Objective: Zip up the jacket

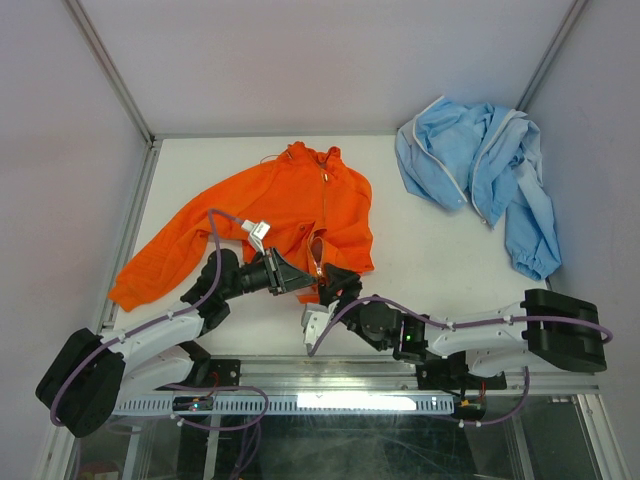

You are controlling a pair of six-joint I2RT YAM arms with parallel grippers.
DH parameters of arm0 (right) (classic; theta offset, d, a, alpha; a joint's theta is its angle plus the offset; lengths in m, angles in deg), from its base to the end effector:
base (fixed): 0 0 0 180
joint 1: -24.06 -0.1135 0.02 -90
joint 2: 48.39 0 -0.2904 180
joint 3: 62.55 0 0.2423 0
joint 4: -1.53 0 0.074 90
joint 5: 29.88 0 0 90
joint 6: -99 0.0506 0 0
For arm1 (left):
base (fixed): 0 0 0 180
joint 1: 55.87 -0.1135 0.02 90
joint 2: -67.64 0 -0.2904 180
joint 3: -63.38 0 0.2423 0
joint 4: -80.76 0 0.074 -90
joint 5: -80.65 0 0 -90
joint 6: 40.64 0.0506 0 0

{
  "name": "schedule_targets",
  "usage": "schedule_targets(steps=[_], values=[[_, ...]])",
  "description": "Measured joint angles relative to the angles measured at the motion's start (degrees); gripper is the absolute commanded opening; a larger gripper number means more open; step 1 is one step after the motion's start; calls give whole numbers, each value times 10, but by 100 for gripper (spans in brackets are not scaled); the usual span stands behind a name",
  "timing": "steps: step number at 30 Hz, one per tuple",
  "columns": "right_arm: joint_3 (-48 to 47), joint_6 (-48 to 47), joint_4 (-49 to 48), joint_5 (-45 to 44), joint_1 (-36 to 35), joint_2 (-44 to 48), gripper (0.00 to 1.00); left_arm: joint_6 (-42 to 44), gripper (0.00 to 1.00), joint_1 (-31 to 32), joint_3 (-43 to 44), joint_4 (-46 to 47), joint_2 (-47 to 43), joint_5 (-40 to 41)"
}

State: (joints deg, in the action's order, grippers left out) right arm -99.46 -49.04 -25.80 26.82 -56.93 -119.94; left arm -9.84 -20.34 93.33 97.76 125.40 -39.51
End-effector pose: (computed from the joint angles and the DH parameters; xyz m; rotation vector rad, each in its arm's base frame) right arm 0.0655 0.2354 0.2364 -1.3731 0.9696 -0.1919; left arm 0.1440 -0.1340 0.2240 0.0261 2.0548 -1.5866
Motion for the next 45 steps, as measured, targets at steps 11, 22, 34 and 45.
schedule_targets(steps=[11, 22, 34, 45], values=[[-8, -15, 71, -24, -8, 52, 42, 1, 0, 0, 0, -2, 0, -2], [-61, 107, 211, 49, -2, 98, 36, 5, 0, 0, 1, -26, -2, -2], [-60, 104, 216, 57, 2, 91, 51, 9, 0, 0, 7, -34, -6, -3], [-60, 80, 201, 72, 1, 66, 52, 13, 0, 0, 8, -35, -8, -3]])
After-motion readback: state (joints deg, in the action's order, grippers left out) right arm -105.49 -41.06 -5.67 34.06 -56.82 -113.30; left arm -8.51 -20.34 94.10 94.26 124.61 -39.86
